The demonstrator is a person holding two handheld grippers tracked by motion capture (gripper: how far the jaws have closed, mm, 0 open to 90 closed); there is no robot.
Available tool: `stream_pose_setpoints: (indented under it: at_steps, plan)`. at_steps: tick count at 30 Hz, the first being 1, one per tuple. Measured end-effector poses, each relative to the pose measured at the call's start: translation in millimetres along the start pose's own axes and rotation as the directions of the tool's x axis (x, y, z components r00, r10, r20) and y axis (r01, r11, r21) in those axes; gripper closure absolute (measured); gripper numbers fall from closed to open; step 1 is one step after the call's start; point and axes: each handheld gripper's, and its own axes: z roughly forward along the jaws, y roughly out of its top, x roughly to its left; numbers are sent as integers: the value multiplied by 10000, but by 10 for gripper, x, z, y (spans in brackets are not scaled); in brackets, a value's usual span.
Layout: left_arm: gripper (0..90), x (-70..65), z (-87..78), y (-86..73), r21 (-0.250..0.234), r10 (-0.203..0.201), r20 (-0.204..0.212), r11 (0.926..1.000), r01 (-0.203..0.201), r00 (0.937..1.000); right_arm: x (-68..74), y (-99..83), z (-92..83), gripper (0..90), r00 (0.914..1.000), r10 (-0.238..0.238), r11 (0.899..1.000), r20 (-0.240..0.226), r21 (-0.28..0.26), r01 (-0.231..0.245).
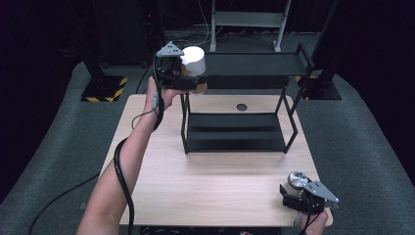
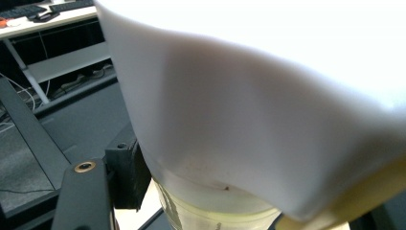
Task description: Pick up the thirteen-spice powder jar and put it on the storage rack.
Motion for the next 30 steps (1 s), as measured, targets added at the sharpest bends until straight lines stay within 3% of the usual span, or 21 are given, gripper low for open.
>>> stream_pose_setpoints:
  at_steps: [23,30]
  plan:
    - [302,59,22,344,-121,108,-302,9999,-112,9995,-1,-3,-2,13,10000,4,10000,-12,-13,-4]
    - [302,107,50,456,-188,-57,-493,9998,47,9988,-2,-4,-4,13,10000,-17,10000,-25,-11,17]
